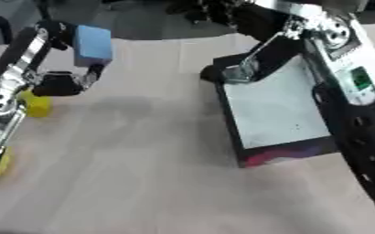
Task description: Pick up the objects with one hand, pass them to the other hand, and then place them into the box on the other side of the table.
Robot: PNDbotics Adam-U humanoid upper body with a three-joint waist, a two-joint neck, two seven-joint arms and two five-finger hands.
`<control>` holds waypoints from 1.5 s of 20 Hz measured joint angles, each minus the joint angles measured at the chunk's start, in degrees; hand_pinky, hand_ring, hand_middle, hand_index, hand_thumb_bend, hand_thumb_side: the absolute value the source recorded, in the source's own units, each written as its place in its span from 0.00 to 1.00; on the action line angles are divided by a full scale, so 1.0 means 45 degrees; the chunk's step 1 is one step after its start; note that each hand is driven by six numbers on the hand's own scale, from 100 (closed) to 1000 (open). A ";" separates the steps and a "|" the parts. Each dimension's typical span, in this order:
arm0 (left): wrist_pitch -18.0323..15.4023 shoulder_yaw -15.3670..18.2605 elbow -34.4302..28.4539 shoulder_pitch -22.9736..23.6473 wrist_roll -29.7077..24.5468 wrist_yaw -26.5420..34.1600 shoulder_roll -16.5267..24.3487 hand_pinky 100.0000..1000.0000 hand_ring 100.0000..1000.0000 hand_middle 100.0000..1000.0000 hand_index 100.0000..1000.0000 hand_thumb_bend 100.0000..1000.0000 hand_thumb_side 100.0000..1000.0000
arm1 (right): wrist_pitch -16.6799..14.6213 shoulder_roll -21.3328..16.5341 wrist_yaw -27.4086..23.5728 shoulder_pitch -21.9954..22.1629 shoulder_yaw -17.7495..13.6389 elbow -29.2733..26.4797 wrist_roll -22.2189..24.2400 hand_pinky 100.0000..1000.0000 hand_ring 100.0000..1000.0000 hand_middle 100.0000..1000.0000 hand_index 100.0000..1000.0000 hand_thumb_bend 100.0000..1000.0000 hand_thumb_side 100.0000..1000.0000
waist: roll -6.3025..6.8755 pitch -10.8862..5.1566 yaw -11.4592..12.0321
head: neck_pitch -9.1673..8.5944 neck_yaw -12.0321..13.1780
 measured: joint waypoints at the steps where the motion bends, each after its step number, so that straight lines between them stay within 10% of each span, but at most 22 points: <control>1: -0.0009 -0.0015 -0.0049 0.0057 0.0040 -0.0017 -0.0086 0.73 0.66 0.55 0.49 0.00 0.00 | -0.0025 0.0103 0.0118 -0.0067 0.0039 0.0087 -0.0037 1.00 1.00 0.86 1.00 0.31 0.00 | 0.0000 0.0000 0.0042 | 0.0000 -0.0059; 30: 0.0120 -0.0321 -0.0467 0.0736 0.0483 -0.2202 -0.2576 0.67 0.58 0.43 0.42 0.00 0.00 | -0.1980 0.2118 0.5263 -0.0848 0.0899 0.1203 -0.2865 0.96 1.00 0.76 0.97 0.28 0.00 | -0.0100 0.0000 0.0830 | -0.0002 -0.0965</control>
